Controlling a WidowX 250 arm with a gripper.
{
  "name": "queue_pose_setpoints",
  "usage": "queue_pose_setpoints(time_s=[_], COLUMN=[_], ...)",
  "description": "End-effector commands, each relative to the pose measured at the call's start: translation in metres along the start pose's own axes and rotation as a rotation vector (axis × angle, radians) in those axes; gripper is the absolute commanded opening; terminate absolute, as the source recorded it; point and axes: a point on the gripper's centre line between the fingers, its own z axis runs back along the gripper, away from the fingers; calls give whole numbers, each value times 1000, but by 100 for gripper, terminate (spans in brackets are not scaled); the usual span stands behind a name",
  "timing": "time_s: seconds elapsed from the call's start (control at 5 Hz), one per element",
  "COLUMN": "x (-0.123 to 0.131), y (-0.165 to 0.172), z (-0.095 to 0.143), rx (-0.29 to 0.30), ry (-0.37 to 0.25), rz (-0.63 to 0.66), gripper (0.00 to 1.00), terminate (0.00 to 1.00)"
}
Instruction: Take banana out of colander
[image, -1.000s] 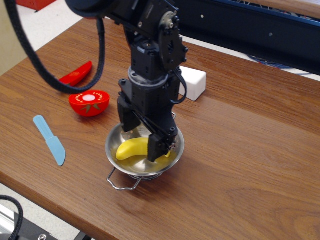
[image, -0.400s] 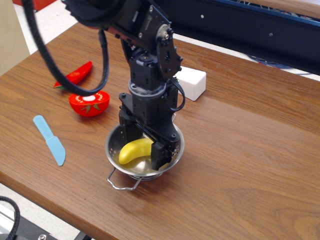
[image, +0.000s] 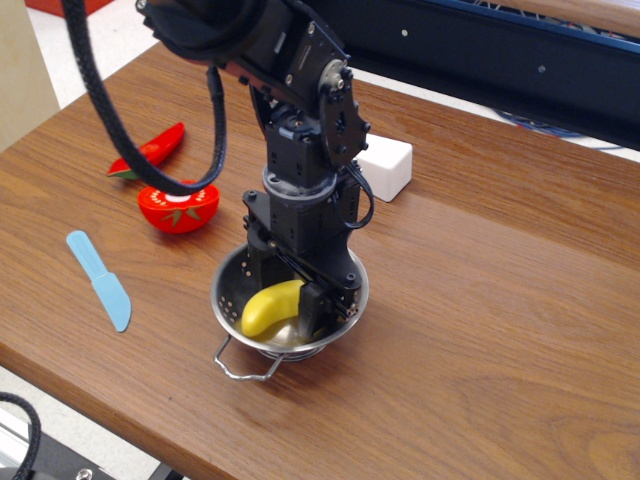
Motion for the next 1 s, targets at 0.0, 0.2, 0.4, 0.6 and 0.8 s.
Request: queue_pose_setpoints(time_s=[0.0, 0.2, 0.4, 0.6, 0.8], x=[10, 15, 23, 39, 56], y=[10, 16, 28, 50, 77], z=[24, 50, 81, 99, 97], rx=[-4, -19, -49, -57, -19], ry=[-54, -111, -181, -243, -241], rz=[9, 63, 163, 307, 408], gripper=[0, 0, 0, 0, 0], terminate=[0, 0, 0, 0, 0])
